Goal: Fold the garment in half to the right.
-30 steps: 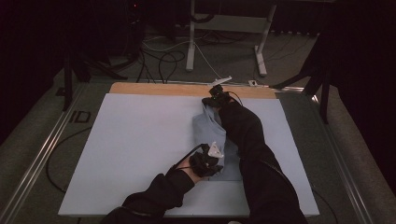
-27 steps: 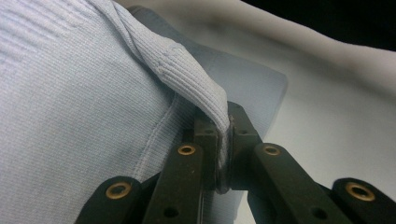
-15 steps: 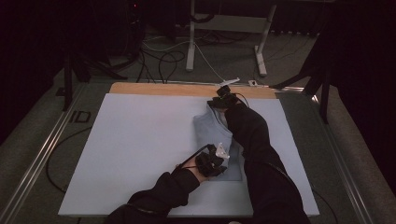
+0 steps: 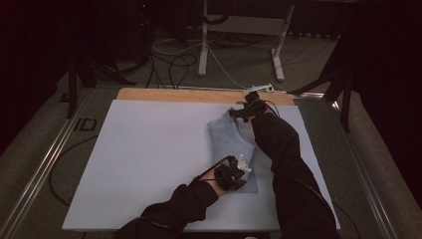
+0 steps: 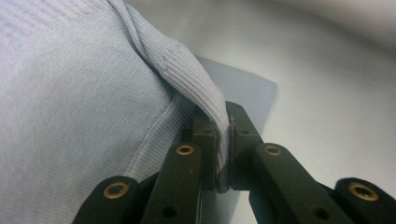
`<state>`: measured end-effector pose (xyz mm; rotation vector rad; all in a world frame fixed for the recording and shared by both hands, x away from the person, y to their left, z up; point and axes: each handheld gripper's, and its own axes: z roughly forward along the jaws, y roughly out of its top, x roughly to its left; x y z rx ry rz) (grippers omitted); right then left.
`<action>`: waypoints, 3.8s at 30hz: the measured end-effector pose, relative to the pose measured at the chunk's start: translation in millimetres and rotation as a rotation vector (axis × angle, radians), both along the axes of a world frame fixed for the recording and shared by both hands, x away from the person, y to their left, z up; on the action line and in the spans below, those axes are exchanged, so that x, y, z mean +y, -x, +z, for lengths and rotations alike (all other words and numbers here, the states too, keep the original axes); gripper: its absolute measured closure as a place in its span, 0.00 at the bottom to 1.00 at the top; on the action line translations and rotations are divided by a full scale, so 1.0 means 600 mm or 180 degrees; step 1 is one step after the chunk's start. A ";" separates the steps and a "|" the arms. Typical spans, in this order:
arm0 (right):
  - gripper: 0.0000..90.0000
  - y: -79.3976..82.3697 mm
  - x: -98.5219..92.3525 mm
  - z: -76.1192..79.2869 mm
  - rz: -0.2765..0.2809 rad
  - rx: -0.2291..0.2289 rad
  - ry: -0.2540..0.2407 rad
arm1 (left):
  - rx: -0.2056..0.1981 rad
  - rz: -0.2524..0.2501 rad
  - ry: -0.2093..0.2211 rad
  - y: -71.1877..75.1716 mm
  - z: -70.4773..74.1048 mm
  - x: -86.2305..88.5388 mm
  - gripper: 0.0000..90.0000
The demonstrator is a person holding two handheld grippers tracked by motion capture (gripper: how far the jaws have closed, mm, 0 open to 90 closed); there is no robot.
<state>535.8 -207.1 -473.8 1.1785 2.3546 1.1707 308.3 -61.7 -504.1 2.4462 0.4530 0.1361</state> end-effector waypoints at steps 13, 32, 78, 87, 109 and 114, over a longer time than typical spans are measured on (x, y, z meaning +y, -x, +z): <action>0.15 0.024 -0.002 0.006 0.0105 -0.0006 -0.0022 | 0.0239 -0.0168 0.0106 0.002 -0.018 -0.031 0.73; 0.16 0.030 0.008 0.008 0.0154 0.0004 -0.0093 | 0.0012 -0.0175 0.0093 0.021 -0.007 -0.047 0.98; 0.61 0.014 -0.006 -0.058 0.0093 0.0442 0.0300 | -0.0398 0.0511 0.1063 0.041 0.067 0.267 0.04; 0.95 0.023 0.001 -0.036 0.0247 0.0180 0.0181 | -0.0465 0.0781 0.1203 0.054 0.028 0.350 0.03; 0.49 0.003 0.001 -0.071 -0.0169 0.0295 0.0492 | -0.0548 0.1124 0.1229 0.063 -0.005 0.413 0.03; 0.33 0.010 -0.004 -0.050 -0.0103 0.0286 0.0394 | -0.0587 0.1115 0.1217 0.065 0.002 0.422 0.02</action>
